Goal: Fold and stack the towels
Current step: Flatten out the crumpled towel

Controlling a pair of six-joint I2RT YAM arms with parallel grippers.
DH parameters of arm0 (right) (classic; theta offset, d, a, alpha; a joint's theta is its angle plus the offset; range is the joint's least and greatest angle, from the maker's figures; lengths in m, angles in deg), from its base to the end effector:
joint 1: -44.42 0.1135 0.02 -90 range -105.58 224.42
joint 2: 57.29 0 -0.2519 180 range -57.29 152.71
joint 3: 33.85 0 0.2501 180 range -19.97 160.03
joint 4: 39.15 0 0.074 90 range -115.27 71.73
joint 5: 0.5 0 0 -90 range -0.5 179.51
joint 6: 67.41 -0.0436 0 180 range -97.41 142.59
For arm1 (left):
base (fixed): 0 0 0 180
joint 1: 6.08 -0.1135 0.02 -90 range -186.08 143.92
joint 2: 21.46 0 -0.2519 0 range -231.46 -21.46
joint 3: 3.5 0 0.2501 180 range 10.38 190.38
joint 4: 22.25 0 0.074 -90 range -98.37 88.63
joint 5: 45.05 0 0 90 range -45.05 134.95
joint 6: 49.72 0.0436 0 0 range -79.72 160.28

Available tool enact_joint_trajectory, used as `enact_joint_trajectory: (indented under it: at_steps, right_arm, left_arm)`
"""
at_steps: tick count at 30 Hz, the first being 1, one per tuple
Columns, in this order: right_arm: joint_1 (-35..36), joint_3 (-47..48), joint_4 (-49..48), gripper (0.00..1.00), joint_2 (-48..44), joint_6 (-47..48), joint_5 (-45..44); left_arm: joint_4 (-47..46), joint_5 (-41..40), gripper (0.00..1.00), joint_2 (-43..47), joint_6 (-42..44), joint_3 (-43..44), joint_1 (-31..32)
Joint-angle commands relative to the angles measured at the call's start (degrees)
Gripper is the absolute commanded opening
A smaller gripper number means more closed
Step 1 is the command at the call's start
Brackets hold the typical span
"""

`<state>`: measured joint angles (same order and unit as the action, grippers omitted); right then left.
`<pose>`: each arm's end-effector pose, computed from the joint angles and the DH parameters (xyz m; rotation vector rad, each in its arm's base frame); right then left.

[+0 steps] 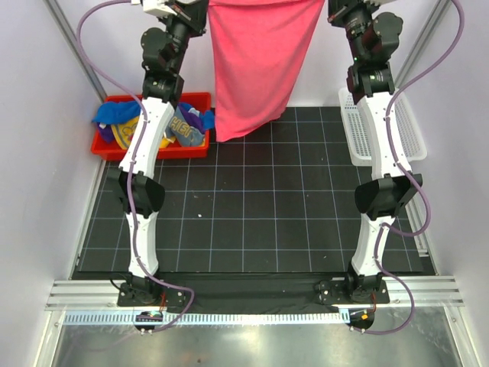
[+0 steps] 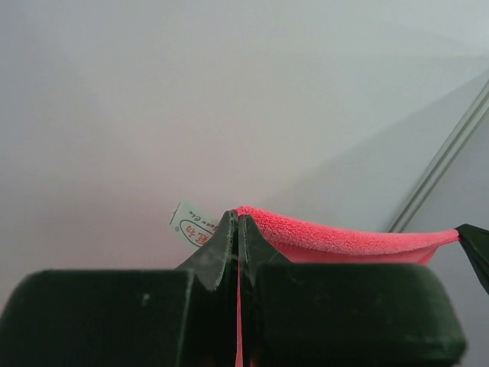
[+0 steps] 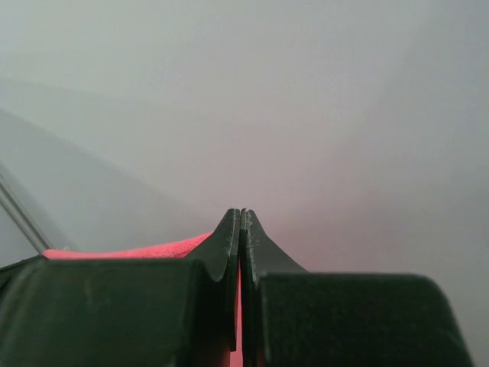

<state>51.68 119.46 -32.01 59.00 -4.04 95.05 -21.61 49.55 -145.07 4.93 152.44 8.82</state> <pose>0.4290 0.0589 0.5484 0.0913 1.0652 0.5859 0.4540 -0.1244 0.5187 -0.1121 1.0480 -0.8383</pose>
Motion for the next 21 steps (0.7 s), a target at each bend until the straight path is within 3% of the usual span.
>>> enact_joint_trajectory:
  at_steps: [1, 10, 14, 21]
  right_arm:
    - [-0.24, -0.04, -5.39, 0.01, -0.89, 1.85, -0.35]
    - [-0.15, -5.75, -8.03, 0.01, -4.93, 1.94, 1.22]
    - [-0.15, -11.27, -7.84, 0.01, -12.8, 1.93, 3.07]
    - [-0.15, -33.67, -7.32, 0.01, -33.1, 2.82, 4.39]
  left_arm:
    - [-4.34, -0.12, 0.0, -0.93, 1.34, 2.17, -0.57]
    - [-7.15, 2.6, 0.0, 3.01, 0.9, -1.6, -0.31]
    - [-8.82, 4.53, 0.0, 10.83, 1.86, -12.55, 0.66]
    - [-9.27, 4.89, 0.0, 30.16, 4.94, -33.91, 4.96]
